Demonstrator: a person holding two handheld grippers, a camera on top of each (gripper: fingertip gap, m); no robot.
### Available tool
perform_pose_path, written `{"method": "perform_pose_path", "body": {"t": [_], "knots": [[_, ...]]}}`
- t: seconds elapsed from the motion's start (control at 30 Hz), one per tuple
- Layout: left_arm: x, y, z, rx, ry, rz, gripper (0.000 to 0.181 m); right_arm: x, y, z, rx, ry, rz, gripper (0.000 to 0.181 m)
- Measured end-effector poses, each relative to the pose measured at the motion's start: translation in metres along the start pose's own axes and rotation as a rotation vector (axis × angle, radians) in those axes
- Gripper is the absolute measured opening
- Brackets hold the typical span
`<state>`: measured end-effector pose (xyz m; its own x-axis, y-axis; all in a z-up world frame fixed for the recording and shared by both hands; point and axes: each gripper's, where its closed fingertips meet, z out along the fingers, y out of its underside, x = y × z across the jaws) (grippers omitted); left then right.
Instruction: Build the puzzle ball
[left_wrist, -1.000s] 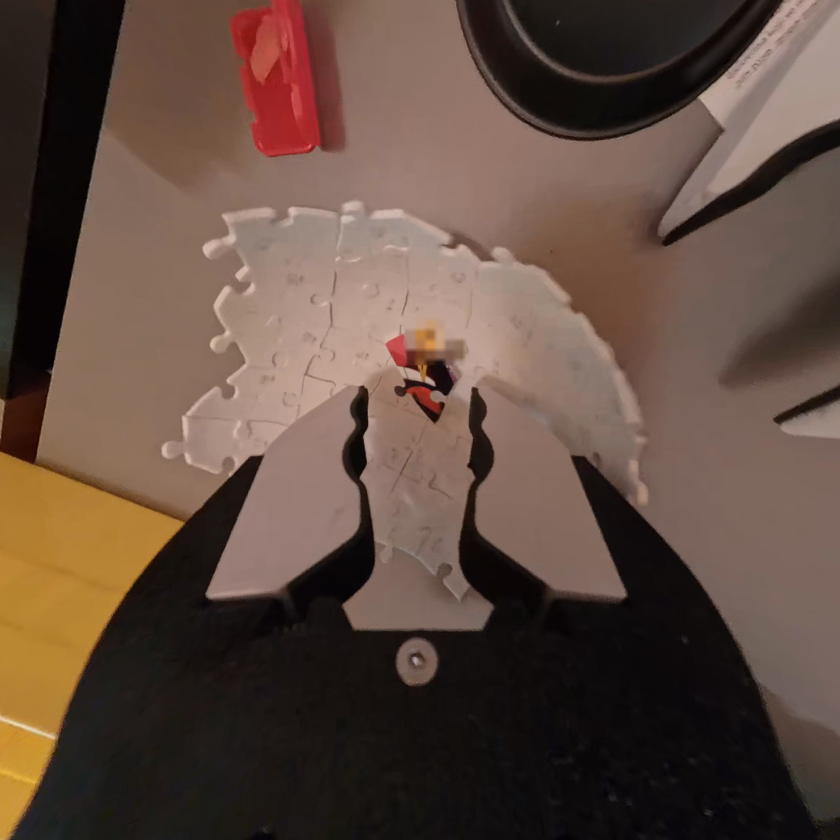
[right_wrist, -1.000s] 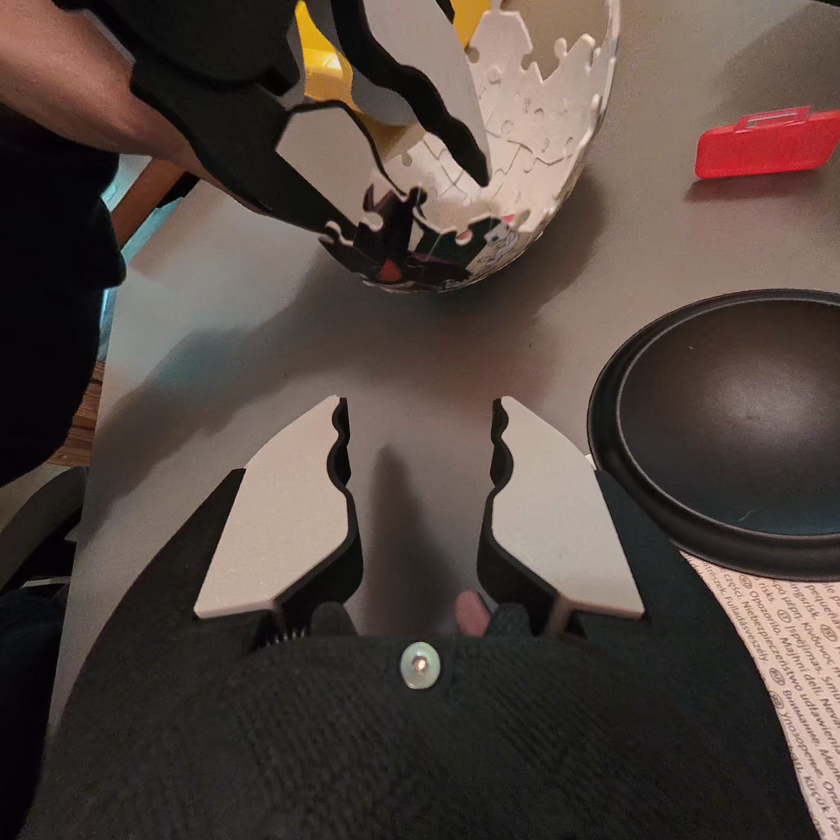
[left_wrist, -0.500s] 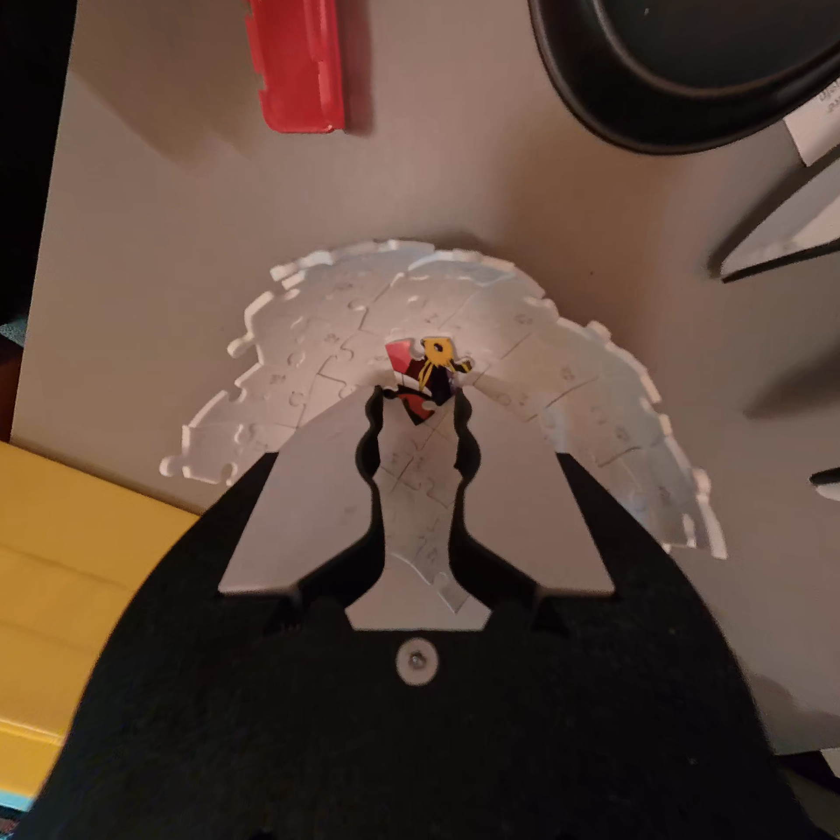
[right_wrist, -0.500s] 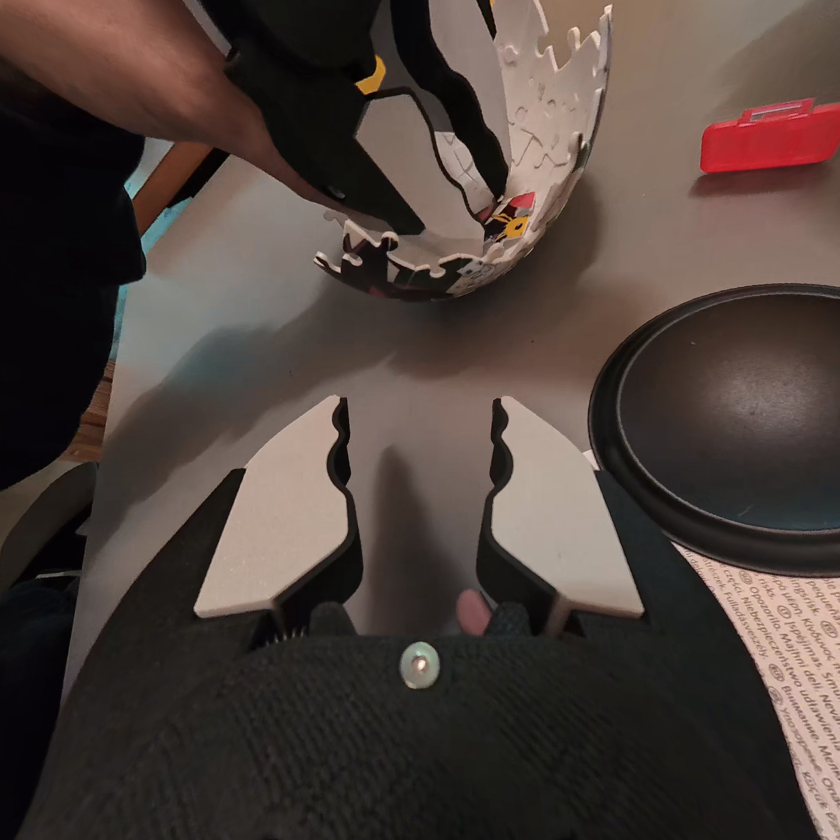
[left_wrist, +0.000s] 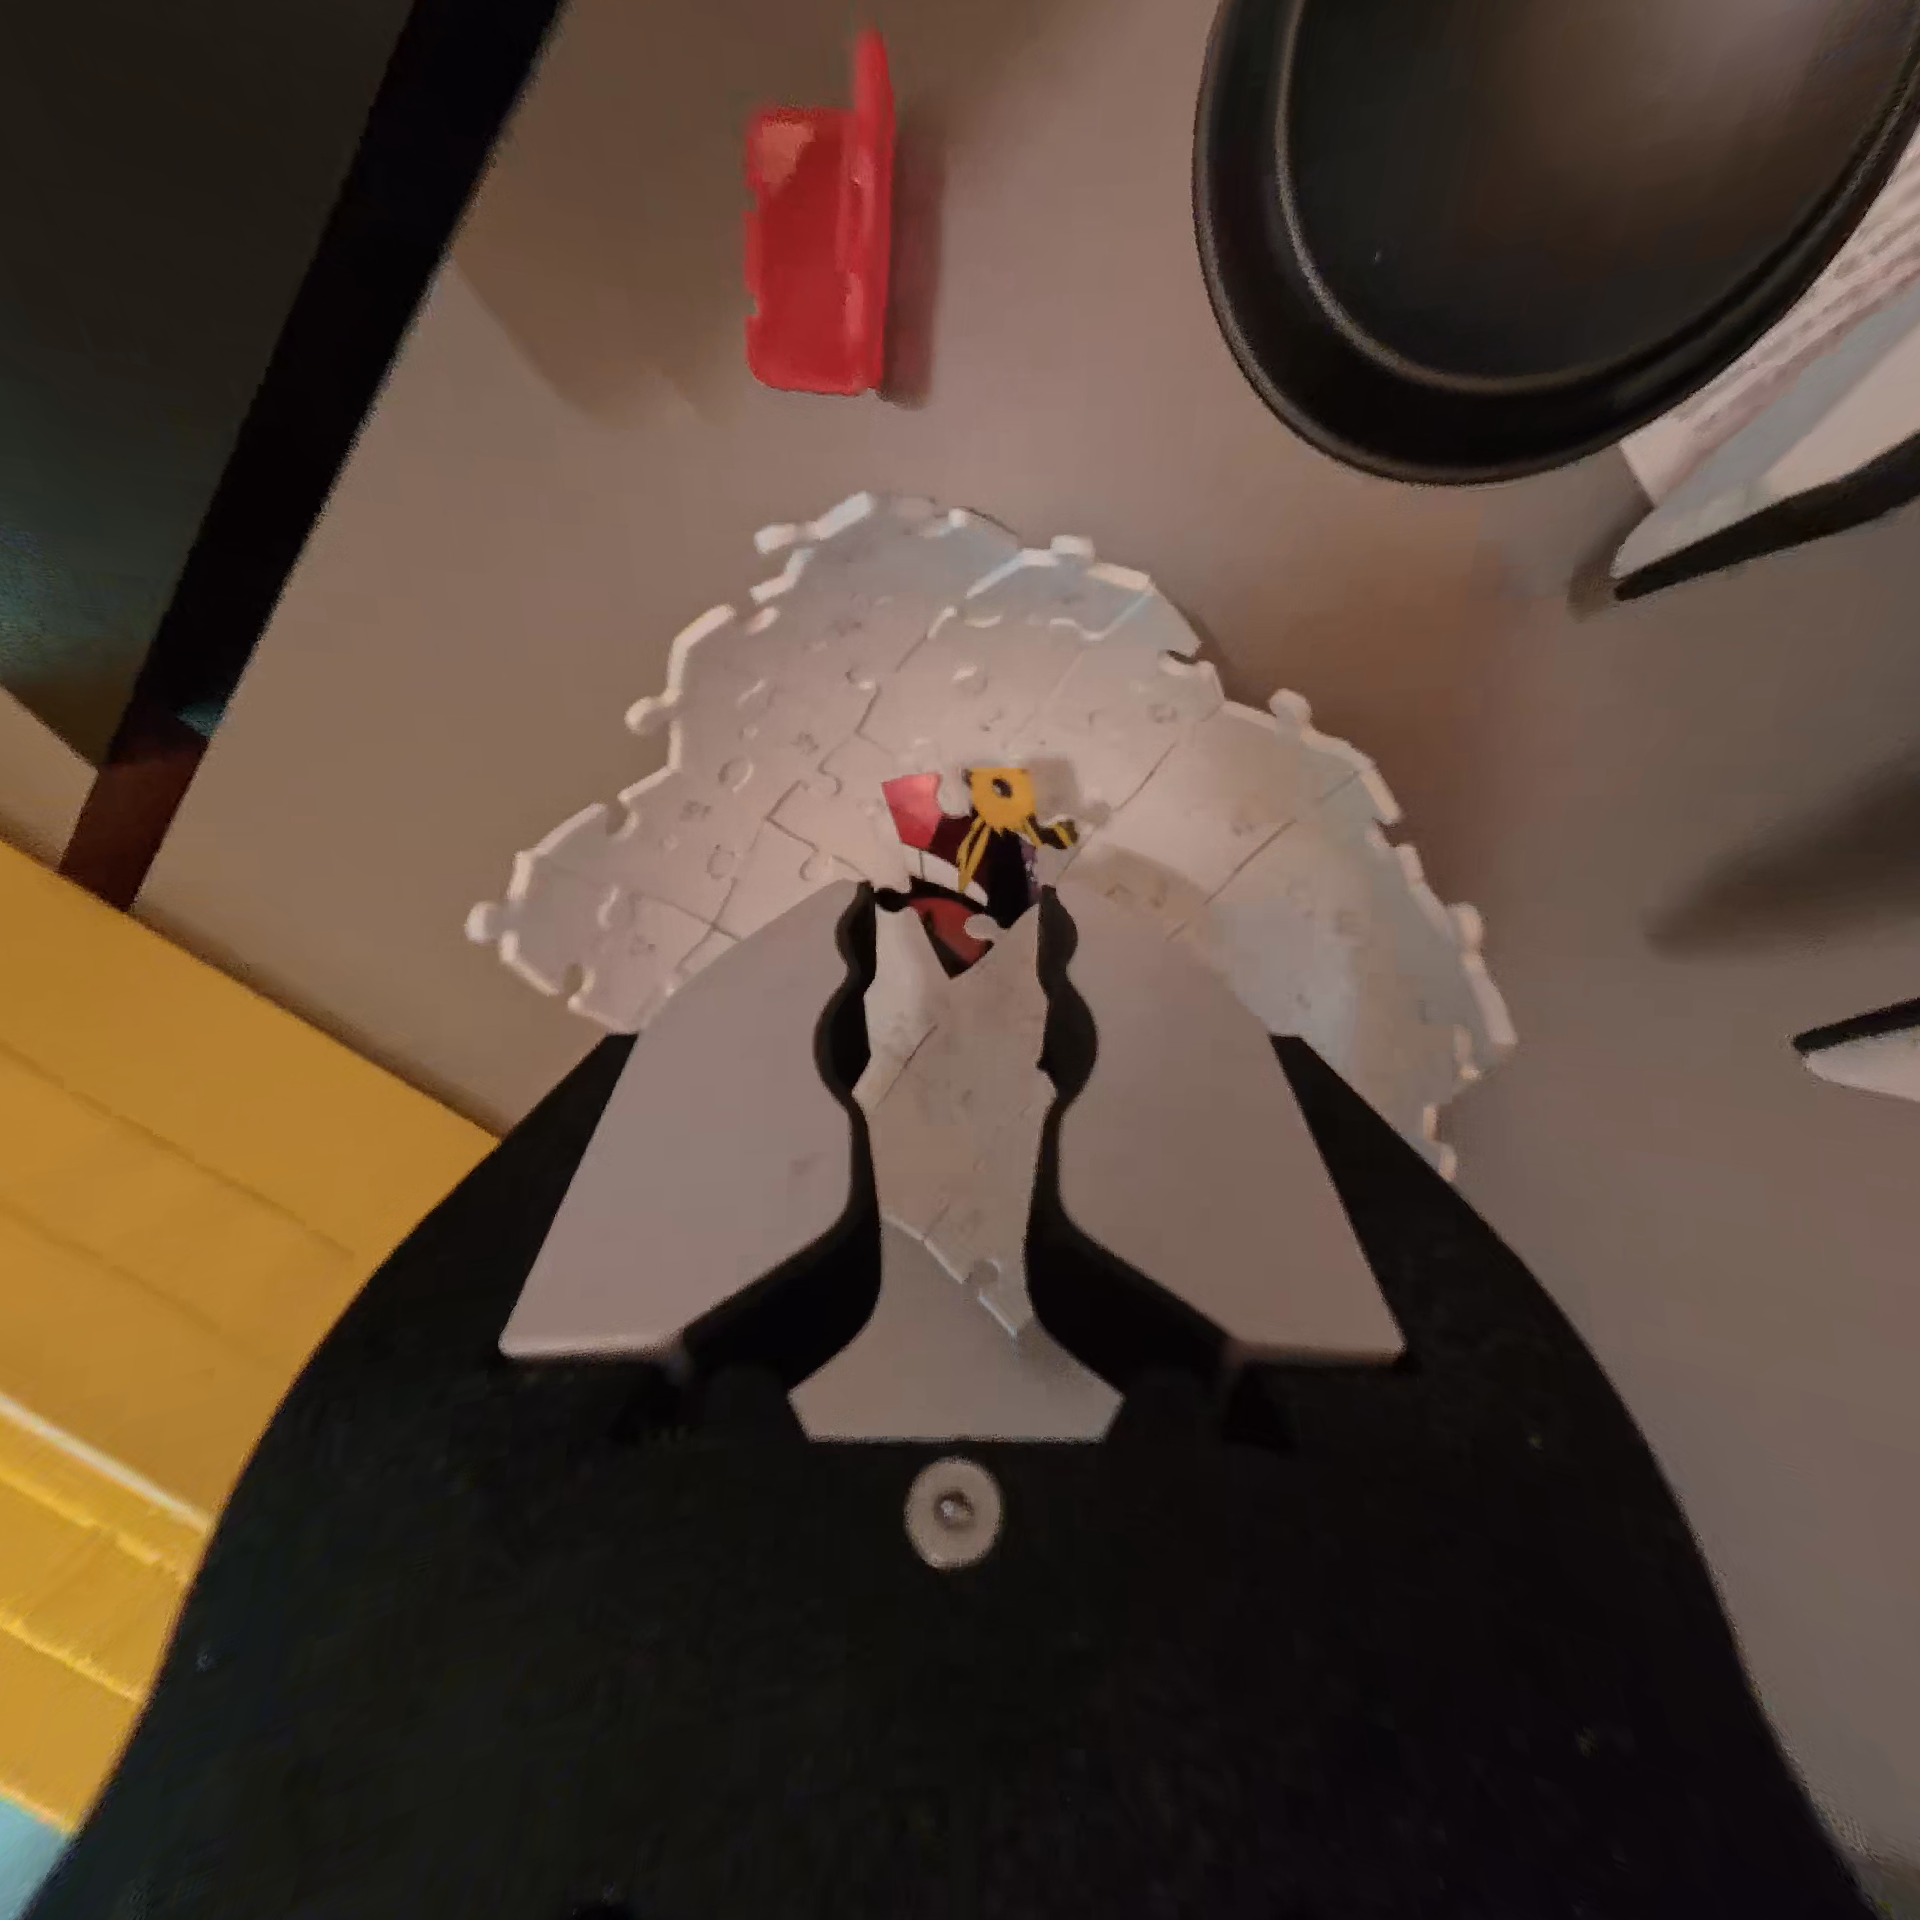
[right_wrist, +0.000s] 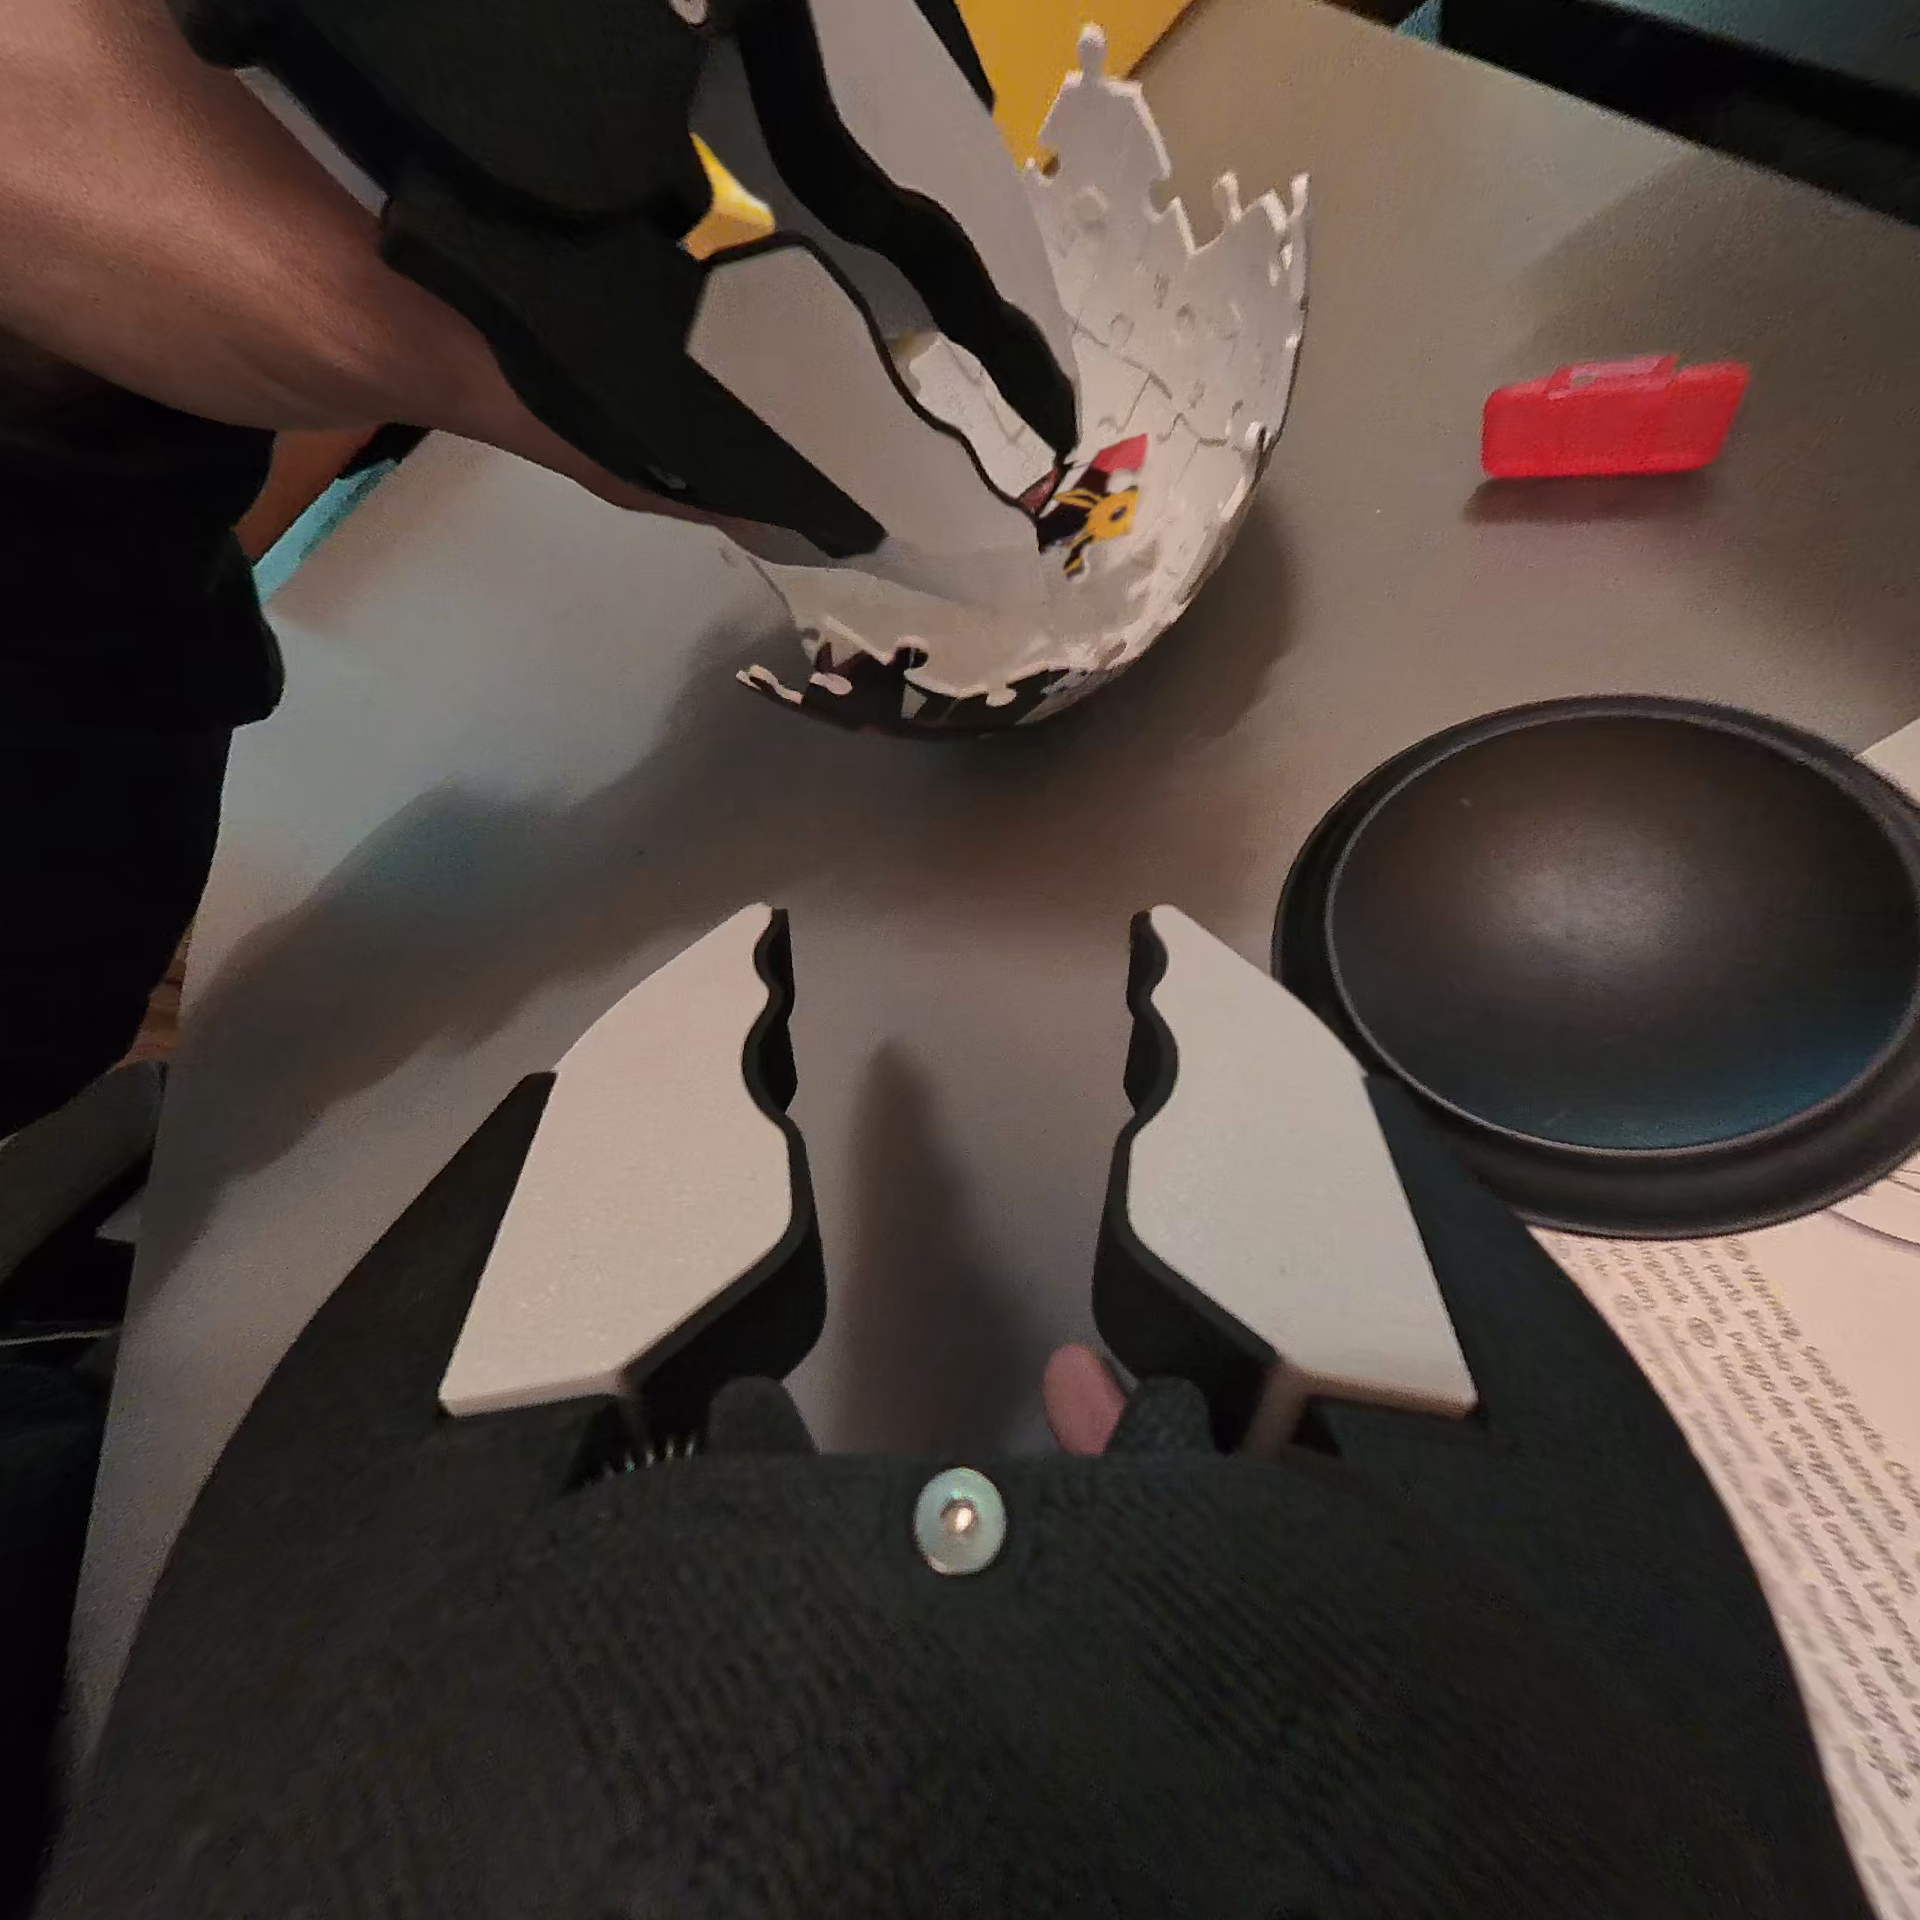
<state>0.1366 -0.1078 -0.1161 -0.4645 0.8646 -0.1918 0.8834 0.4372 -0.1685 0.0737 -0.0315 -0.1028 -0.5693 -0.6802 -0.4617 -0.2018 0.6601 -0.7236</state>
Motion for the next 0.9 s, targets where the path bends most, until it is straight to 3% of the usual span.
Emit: {"method": "perform_pose_path", "body": {"t": [0.2, 0.4, 0.6, 0.73, 0.83, 0.9], "knots": [[-0.008, -0.022, -0.050, 0.268, -0.037, -0.136, 0.029, 0.003, -0.029, -0.016, 0.130, 0.096, -0.106, 0.064], [0.040, -0.044, -0.132, 0.715, 0.335, -0.278, 0.029, -0.031, -0.082, -0.044, 0.461, 0.152, -0.324, 0.070], [0.085, -0.037, -0.181, 0.928, 0.721, -0.413, 0.028, -0.081, -0.104, -0.064, 0.669, 0.179, -0.632, 0.061], [0.092, -0.032, -0.192, 0.992, 0.820, -0.515, 0.028, -0.106, -0.110, -0.074, 0.771, 0.216, -0.767, 0.036], [0.092, -0.030, -0.197, 1.030, 0.862, -0.580, 0.028, -0.115, -0.110, -0.077, 0.780, 0.225, -0.813, 0.004], [0.094, -0.029, -0.199, 1.037, 0.878, -0.580, 0.029, -0.116, -0.110, -0.078, 0.776, 0.243, -0.841, 0.003]]}}
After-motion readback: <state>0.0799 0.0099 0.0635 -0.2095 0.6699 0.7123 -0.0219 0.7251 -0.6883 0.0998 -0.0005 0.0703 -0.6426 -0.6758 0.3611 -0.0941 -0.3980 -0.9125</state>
